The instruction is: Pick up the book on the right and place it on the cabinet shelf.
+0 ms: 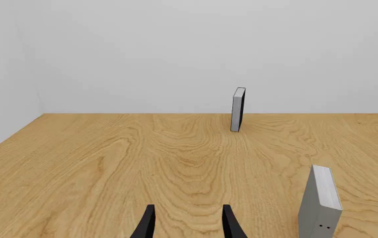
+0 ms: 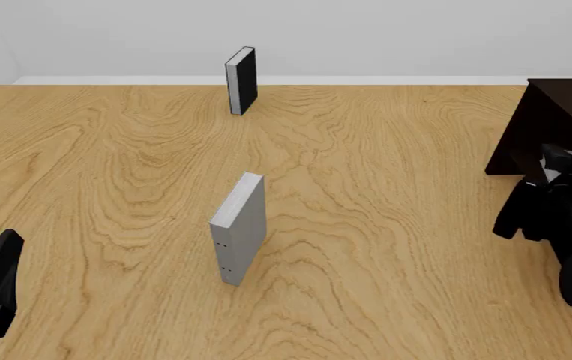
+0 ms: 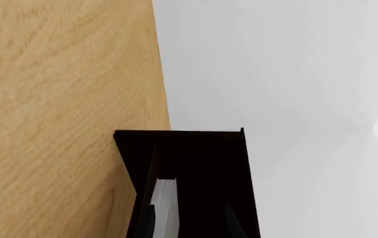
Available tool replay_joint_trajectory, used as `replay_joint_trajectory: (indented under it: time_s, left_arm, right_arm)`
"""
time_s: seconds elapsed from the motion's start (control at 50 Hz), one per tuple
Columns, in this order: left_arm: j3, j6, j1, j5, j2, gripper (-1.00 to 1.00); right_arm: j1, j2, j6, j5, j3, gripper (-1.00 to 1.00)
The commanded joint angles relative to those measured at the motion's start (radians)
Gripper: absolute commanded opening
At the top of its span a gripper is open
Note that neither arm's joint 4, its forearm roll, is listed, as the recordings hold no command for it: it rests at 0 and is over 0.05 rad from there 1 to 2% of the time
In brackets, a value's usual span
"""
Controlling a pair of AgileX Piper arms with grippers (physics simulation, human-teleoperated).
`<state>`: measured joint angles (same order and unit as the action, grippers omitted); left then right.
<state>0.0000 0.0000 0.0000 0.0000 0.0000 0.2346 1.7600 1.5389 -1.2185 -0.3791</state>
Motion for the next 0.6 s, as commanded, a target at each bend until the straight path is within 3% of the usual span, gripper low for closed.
replay_joint_trajectory:
  time_s: [0.02, 0.6]
  left_arm:
    - [0.000, 0.000, 0.000, 0.000, 0.000, 1.00]
    - [0.000, 0.000, 0.000, 0.000, 0.000, 1.00]
  right_arm:
    - [-0.057, -0.017, -0.008, 0.003, 0.014, 1.00]
    - [-0.196, -0.360, -0.081, 0.301, 0.031, 1.00]
